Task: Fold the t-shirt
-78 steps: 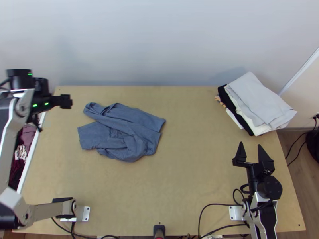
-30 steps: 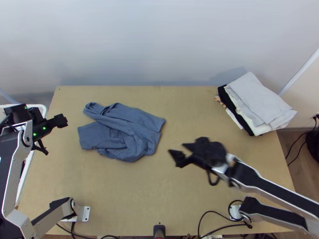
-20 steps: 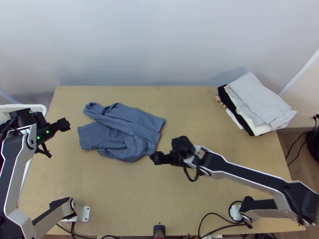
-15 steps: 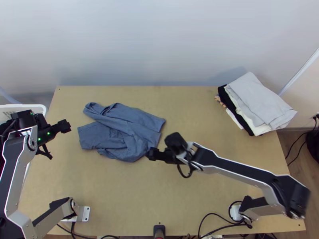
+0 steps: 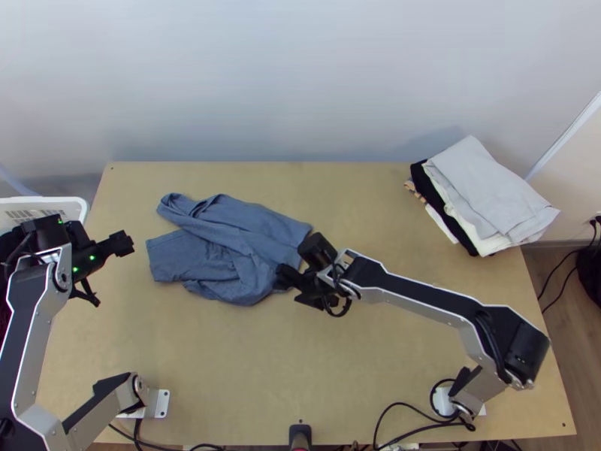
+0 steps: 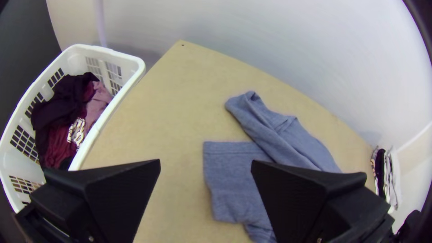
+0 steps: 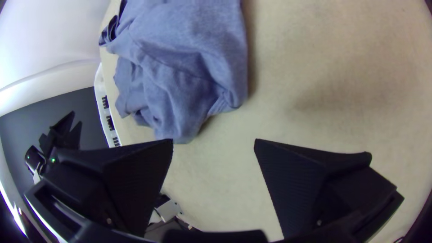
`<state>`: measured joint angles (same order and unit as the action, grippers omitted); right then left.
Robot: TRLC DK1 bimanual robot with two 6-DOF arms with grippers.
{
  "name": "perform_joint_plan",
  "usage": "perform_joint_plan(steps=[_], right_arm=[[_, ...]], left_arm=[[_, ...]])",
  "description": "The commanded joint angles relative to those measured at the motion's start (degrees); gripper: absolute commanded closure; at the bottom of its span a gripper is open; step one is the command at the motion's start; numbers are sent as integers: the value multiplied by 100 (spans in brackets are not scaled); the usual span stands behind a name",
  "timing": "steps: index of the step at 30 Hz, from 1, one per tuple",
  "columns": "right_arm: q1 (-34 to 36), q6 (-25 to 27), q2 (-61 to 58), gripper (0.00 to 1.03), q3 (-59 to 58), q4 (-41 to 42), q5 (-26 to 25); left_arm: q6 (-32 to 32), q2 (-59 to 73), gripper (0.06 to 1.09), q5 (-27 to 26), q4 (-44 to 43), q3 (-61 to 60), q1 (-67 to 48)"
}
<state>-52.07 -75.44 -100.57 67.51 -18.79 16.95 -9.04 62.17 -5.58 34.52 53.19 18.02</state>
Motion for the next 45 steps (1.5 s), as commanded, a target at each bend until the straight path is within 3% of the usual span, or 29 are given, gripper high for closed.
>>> perform_joint_plan(steps=[1,2,5,10,13,43,44,45], right_arm=[[110,-199,-278,25,123,-37,186],[127,-199,-340,26,131,-37,212],[198,-173,-463,49,175,-11,203],[198,-147,-604,51,281,-2,203],[198,-67,-639,66,298,15,107],[250,135,-1245,66,571,341,-60],[242,135,-1263,66,571,341,-60],[233,161,-1254,74,562,341,-69]], left_arm=[[-89,-100,10,-66,-60,-133,44],[-89,-100,10,-66,-69,-133,44],[-98,-91,10,-66,-77,-142,44],[-98,-56,10,-66,-112,-142,44],[-98,-30,10,-66,-121,-151,44],[-204,111,10,-66,-411,-283,-44],[-204,120,10,-66,-411,-283,-44],[-204,120,10,-66,-411,-283,-44]])
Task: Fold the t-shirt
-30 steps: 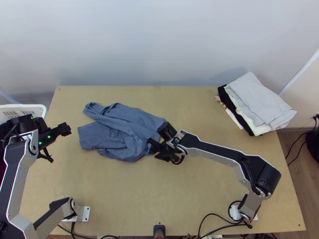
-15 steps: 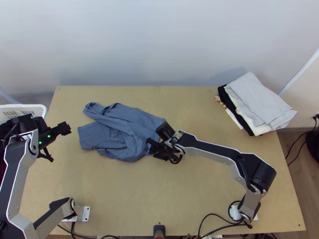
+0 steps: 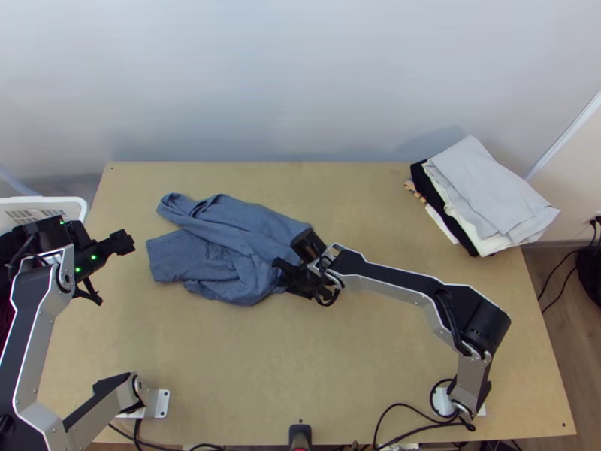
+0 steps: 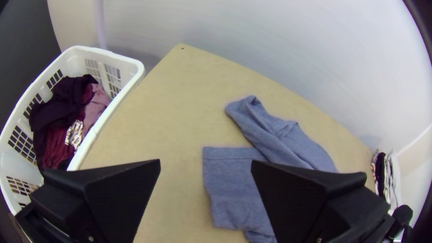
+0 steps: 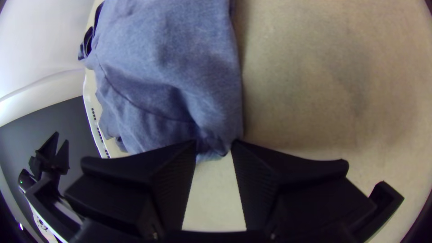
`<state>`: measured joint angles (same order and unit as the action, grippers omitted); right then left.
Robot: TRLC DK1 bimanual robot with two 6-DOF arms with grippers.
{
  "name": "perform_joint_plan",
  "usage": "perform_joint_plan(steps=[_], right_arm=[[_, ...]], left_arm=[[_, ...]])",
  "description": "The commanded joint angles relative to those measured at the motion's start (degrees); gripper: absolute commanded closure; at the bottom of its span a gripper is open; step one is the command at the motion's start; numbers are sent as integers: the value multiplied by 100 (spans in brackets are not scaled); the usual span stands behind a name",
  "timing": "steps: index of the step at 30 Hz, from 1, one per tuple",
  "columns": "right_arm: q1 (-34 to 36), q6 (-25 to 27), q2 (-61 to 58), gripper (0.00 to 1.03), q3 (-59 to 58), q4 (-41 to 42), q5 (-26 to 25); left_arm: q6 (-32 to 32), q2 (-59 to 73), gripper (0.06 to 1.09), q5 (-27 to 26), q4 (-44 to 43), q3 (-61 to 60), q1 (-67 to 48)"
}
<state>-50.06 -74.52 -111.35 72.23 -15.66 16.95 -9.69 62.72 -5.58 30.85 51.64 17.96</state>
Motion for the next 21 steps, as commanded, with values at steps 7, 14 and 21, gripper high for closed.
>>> perform_joint_plan(steps=[7,14,21], right_arm=[[14,403,245,100,-147,19,-350],[41,1010,1353,100,-640,-25,-350],[181,1089,2135,100,-1149,-236,-359]], left_arm=[[-15,47,10,-66,26,-5,-222],[231,628,10,-66,299,883,-1128],[170,1876,10,-66,325,2096,-1927]])
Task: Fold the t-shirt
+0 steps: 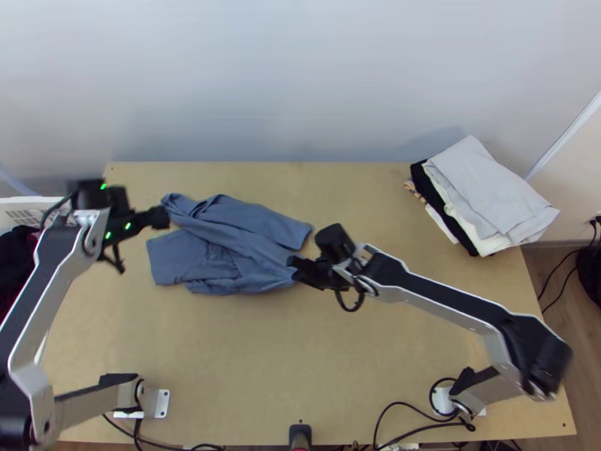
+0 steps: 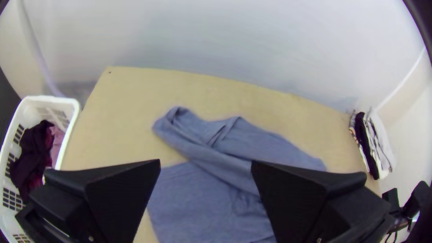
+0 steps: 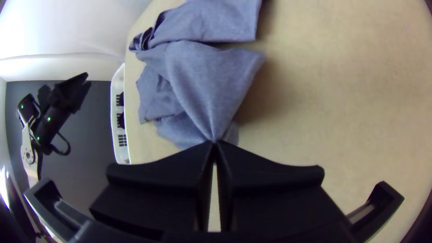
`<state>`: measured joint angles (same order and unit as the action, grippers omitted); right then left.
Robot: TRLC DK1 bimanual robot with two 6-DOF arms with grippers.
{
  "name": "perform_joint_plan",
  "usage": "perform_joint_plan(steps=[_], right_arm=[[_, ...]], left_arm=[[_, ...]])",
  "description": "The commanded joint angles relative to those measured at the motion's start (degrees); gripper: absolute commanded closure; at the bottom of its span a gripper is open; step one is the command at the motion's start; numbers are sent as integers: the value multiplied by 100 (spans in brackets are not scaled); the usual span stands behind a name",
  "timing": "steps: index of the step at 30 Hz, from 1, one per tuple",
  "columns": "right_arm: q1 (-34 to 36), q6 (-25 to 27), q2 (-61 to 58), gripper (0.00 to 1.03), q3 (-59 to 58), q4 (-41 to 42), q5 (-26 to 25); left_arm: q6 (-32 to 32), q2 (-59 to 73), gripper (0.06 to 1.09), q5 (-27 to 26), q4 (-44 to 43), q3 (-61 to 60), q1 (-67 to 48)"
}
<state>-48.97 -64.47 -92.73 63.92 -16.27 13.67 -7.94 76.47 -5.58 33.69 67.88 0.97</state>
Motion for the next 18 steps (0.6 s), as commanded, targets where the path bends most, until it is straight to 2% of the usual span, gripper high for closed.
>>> perform_joint_plan(steps=[1,8,13,18], right_arm=[[81,83,369,100,-407,-183,-31],[256,101,888,100,-881,-192,-31],[406,145,958,100,-934,-192,-31],[476,171,967,100,-934,-183,-31]], left_arm=[[-5,712,10,-57,32,657,-299],[232,2039,10,84,-3,1729,-748],[1164,2672,10,374,217,1949,-906],[1559,2865,11,383,559,2010,-871]])
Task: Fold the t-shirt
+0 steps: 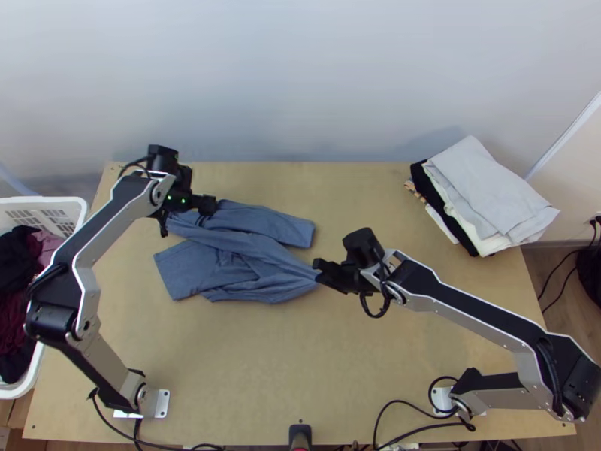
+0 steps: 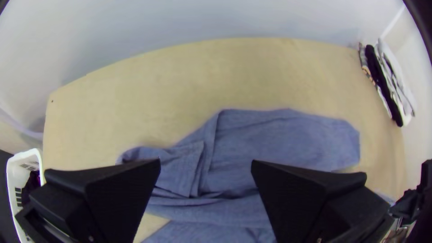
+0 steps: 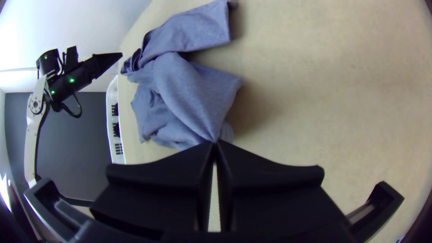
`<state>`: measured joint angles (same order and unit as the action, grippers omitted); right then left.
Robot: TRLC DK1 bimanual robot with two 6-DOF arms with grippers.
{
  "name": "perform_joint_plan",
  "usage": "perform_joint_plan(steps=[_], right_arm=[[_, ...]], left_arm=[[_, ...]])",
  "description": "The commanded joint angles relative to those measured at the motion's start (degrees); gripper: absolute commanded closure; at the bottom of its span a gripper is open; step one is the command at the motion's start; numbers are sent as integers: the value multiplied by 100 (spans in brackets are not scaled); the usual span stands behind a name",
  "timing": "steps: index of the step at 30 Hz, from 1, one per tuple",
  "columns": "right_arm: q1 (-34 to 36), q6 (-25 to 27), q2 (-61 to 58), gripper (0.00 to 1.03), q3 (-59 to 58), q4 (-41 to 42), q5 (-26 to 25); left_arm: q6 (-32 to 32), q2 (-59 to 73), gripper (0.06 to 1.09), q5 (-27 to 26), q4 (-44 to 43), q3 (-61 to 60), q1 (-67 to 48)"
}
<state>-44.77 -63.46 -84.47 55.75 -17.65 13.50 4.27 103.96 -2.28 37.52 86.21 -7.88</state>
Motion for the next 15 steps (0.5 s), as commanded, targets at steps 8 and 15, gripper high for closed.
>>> perform_joint_plan(steps=[8,15], right_arm=[[74,124,159,100,-152,-46,-14],[171,167,422,100,-407,-54,-14]], left_arm=[[496,564,11,53,265,317,252],[513,1030,11,79,256,519,384]])
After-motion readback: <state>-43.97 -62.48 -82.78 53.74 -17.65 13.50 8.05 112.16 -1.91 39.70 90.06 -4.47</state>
